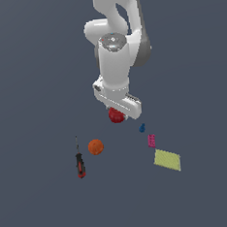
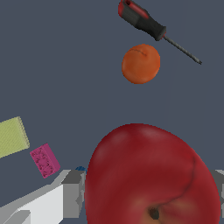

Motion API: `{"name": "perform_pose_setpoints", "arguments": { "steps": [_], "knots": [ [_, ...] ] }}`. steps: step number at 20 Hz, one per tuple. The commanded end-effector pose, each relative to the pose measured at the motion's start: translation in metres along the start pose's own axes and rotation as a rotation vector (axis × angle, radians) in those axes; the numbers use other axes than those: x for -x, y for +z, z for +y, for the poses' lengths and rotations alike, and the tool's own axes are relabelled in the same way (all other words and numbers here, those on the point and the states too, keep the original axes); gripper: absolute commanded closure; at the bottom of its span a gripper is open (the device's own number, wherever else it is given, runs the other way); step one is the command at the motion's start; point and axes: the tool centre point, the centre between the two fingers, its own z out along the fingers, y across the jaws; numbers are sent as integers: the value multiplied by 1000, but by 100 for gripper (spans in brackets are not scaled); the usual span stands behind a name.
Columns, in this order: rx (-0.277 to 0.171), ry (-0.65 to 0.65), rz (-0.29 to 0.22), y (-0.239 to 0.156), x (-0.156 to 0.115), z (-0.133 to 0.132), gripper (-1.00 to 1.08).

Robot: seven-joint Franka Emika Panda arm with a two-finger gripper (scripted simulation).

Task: Pick up a designated object from a clutter of objects.

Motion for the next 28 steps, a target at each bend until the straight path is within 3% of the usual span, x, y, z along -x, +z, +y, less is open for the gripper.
{"name": "perform_pose_setpoints", "arguments": {
  "steps": [1,13,28],
  "knots": [
    [-2,-1,1,-21,-24,10,108],
    [1,0,3,-106,-125,52,108],
    [3,1,4,-177,-212,84,108]
  ]
}}
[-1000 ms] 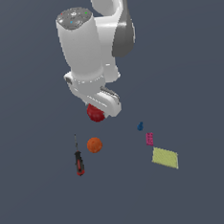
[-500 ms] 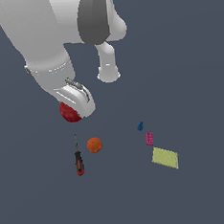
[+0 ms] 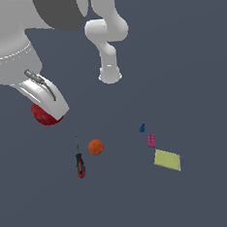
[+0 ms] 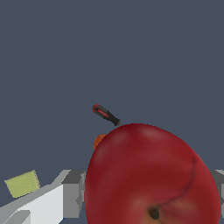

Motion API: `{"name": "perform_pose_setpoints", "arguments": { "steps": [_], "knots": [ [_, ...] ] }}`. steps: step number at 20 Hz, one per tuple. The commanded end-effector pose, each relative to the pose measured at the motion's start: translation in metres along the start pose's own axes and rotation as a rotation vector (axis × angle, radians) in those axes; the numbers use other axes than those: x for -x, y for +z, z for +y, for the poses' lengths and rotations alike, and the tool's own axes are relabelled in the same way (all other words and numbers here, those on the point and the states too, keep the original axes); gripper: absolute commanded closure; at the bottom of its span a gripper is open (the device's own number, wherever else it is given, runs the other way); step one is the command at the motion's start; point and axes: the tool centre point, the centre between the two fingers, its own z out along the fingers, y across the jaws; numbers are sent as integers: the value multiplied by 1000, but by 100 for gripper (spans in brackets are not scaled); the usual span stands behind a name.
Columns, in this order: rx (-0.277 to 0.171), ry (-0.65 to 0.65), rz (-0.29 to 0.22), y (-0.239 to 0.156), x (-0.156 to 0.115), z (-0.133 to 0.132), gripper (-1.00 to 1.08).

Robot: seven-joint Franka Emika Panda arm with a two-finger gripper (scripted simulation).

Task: Pick up a designated object from a clutter of objects.

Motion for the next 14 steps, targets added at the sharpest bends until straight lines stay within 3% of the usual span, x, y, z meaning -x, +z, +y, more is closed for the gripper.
{"name": "perform_pose_setpoints", "arguments": {
  "steps": [1,14],
  "knots": [
    [-1,0,3,-12,-13,4,108],
    [0,0,3,-42,-52,17,108]
  ]
}}
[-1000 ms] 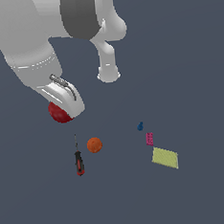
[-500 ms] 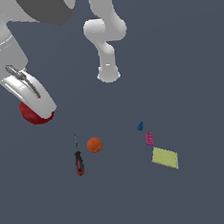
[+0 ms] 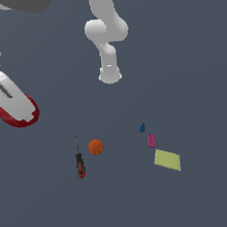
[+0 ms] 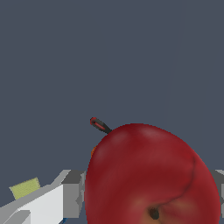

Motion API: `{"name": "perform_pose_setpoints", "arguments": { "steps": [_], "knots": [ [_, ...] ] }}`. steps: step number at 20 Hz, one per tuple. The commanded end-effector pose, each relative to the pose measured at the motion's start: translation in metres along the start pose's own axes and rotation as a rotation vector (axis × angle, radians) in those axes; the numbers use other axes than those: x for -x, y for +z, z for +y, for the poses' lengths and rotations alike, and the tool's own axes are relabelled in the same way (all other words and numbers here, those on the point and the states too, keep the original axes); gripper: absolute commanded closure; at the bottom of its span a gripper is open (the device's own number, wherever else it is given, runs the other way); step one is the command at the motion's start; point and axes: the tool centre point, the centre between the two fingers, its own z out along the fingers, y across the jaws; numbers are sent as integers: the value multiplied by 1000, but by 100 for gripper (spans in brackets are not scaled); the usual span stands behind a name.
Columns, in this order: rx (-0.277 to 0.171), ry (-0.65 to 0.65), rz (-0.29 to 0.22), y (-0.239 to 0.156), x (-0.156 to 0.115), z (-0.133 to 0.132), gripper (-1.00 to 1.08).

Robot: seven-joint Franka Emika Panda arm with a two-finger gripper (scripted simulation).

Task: Pick up a designated object from a clutter of objects.

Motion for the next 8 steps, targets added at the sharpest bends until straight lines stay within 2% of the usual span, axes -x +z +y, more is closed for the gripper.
{"name": "perform_pose_setpoints", "arguments": {
  "steps": [1,8],
  "knots": [
    [-1,-1,3,-5,-4,1,108],
    [-1,0,3,-8,-9,2,108]
  ]
}}
